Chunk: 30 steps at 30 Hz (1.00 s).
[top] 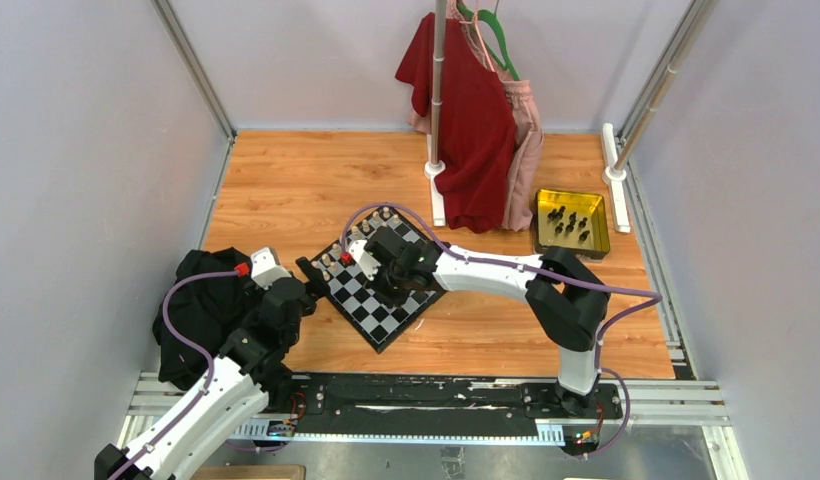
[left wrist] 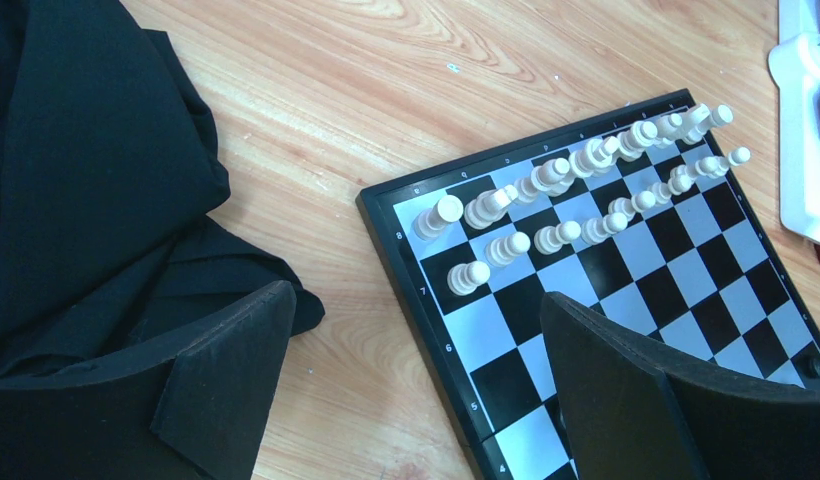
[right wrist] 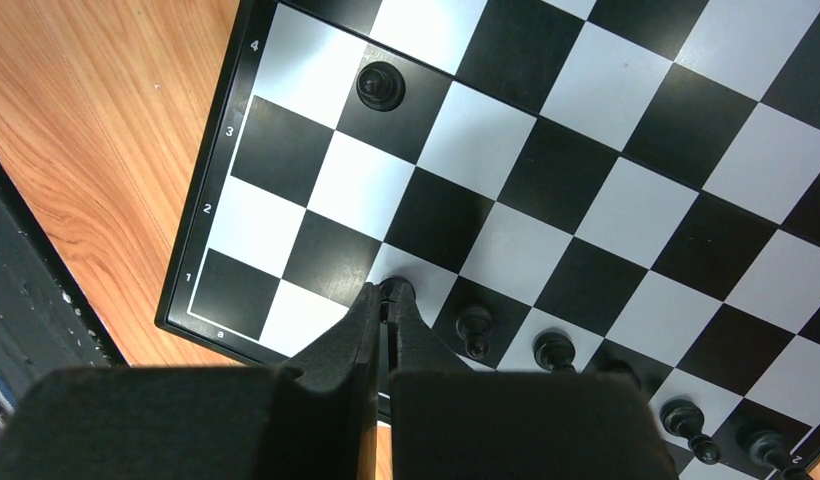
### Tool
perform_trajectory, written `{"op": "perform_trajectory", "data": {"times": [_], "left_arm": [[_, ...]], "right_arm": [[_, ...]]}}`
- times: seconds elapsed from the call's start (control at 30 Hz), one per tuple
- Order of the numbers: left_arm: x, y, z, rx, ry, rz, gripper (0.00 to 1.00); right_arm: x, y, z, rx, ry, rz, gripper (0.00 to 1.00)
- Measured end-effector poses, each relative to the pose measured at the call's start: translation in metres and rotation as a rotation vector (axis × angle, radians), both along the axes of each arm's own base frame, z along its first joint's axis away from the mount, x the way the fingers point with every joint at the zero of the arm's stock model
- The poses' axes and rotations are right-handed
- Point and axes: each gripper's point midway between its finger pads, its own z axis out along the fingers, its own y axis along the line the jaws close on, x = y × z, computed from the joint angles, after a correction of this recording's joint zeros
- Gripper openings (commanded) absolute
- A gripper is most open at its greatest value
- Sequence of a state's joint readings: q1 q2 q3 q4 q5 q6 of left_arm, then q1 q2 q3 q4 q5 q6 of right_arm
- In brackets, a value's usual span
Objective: Set up the chess pieces on the board
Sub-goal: Place the chess piece on the chessboard, then pick up the chess piece from the chessboard.
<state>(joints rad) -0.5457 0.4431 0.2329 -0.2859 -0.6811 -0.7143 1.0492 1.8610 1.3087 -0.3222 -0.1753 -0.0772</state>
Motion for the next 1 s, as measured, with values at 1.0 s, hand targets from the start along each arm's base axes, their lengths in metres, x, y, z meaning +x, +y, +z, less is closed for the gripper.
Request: {"op": "perform_trajectory", "data": {"times": [1.0], "left_arm": [[-0.001,0.002,0.007,-0.027,-0.038,0.015,1.00]], "right_arm": [[0.013,0.022,0.033,0.062,-0.071,0.006,0.28]]}}
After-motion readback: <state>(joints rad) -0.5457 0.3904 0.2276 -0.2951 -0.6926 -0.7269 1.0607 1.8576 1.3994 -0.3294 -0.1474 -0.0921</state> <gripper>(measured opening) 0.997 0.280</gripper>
